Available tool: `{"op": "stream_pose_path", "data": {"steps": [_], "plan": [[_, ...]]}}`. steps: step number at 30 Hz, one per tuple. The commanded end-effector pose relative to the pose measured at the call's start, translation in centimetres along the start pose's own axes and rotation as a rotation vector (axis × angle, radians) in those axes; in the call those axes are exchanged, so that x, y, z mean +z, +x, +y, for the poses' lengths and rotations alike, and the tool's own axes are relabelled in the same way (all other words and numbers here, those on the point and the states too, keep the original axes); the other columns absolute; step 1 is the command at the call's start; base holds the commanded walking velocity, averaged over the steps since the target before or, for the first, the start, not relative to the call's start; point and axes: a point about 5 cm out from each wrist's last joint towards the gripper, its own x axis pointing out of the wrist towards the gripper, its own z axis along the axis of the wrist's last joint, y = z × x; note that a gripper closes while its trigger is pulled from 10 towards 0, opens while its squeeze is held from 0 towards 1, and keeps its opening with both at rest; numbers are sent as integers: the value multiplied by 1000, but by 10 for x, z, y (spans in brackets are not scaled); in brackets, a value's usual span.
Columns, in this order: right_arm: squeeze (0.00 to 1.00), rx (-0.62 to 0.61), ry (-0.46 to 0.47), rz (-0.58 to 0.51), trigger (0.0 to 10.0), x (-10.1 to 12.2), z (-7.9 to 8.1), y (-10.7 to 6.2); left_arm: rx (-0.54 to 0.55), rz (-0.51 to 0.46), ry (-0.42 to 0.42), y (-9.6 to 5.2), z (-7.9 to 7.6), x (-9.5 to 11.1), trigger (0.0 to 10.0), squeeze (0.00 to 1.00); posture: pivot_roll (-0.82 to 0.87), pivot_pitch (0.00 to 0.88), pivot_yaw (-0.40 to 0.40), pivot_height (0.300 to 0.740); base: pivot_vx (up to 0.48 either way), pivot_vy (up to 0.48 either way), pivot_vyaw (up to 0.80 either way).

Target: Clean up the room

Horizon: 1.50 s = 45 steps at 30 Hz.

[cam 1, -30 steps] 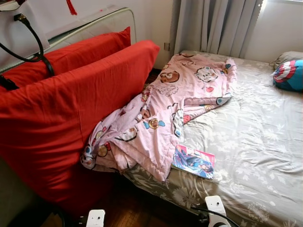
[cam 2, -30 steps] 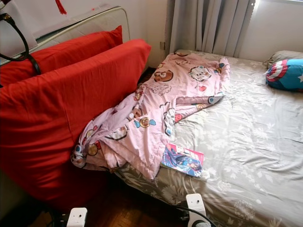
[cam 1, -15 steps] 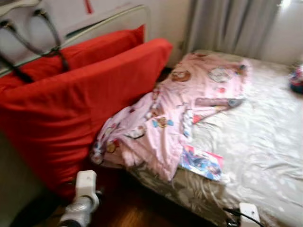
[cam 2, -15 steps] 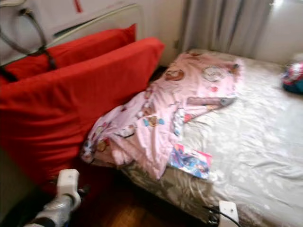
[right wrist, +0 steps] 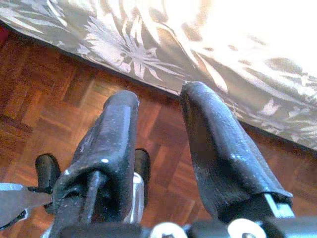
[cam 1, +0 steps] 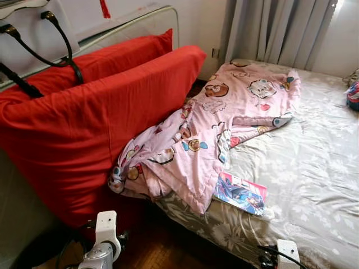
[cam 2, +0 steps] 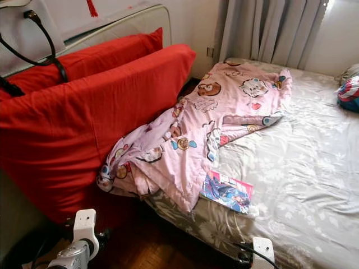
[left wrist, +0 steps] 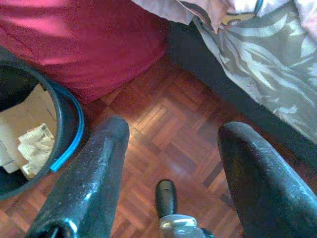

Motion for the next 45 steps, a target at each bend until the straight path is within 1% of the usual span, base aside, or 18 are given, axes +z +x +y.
{"op": "stream_pose_path", "data": {"steps": [1, 6, 17, 21, 22, 25, 27, 28, 29, 30, 31, 32, 33, 34, 36, 38, 41, 45], "plan": [[0, -4, 14, -58, 10000, 5, 0, 0, 2, -38, -49, 0, 0, 4, 10000, 0, -86, 0, 10, 740, 0, 0, 0], [0, -7, 40, -184, 10000, 16, 0, -2, -5, -128, -145, -1, -1, 10, 10000, 0, -84, 0, 9, 740, 0, 0, 0], [0, -6, 83, -264, 10000, 16, 0, -6, -15, -198, -113, -4, 0, 11, 10000, 0, -63, 0, 11, 740, 0, 0, 0], [0, -2, 95, -273, 10000, 9, -2, -10, -14, -206, -87, -6, 1, 4, 10000, 0, -53, 0, 2, 740, 0, 0, 0], [0, -9, 96, -265, 10000, -1, -5, -14, -4, -199, -74, -9, 3, -6, 10000, 0, -62, 0, -1, 740, 0, 0, 0], [0, -15, 98, -260, 10000, -7, -8, -18, -3, -196, -73, -12, 3, -12, 10000, 0, -70, 0, -7, 740, 0, 0, 0], [0, -28, 110, -258, 10000, -14, -12, -22, -9, -381, 5, -14, 5, 19, 10000, 0, -66, 15, -7, 740, 0, 0, 0], [0, -37, 123, -260, 10000, -18, -15, -25, -12, -446, 37, -17, 5, 26, 10000, 0, -77, 33, 7, 740, 0, 0, 0], [0, -24, 82, -417, 10000, 42, -10, -9, -16, -495, 62, -21, 5, 29, 10000, 0, -89, 39, 20, 740, 0, 0, 0], [0, -13, 55, -537, 10000, 88, -4, -2, -18, -511, 71, -23, 5, 28, 10000, 0, -89, 39, 20, 740, 0, 0, 0], [0, -3, 38, -632, 10000, 121, 2, -2, -26, -531, 72, -26, 5, 27, 10000, 0, -97, 48, 30, 740, 0, 0, 0], [0, -3, 38, -632, 10000, 121, 2, -2, -26, -531, 72, -26, 5, 27, 10000, 0, -97, 48, 30, 740, 0, 0, 0], [0, 4, 33, -701, 10000, 139, 5, -4, -43, -558, 77, -29, 4, 28, 10000, 0, -98, 48, 42, 740, 0, 0, 0], [0, 11, 31, -747, 10000, 147, 8, -7, -51, -614, 76, -33, 6, 37, 10000, 0, -110, 54, 56, 740, 0, 0, 0], [0, 15, 26, -791, 10000, 158, 9, -10, -52, -666, 74, -37, 9, 49, 10000, 0, -131, 60, 66, 740, 0, 0, 0], [0, 17, 23, -822, 10000, 167, 10, -11, -55, -687, 89, -37, 10, 57, 10000, 0, -152, 79, 72, 740, 0, 0, 0], [0, 28, 16, -831, 10000, 170, 13, -12, -57, -673, 129, -36, 11, 56, 10000, 0, -147, 62, 70, 740, 0, 0, 0], [0, 49, -50, -810, 10000, 167, 18, -11, -46, -681, 112, -38, 14, 56, 10000, 0, -113, 56, 54, 740, 0, 0, 0]]}}
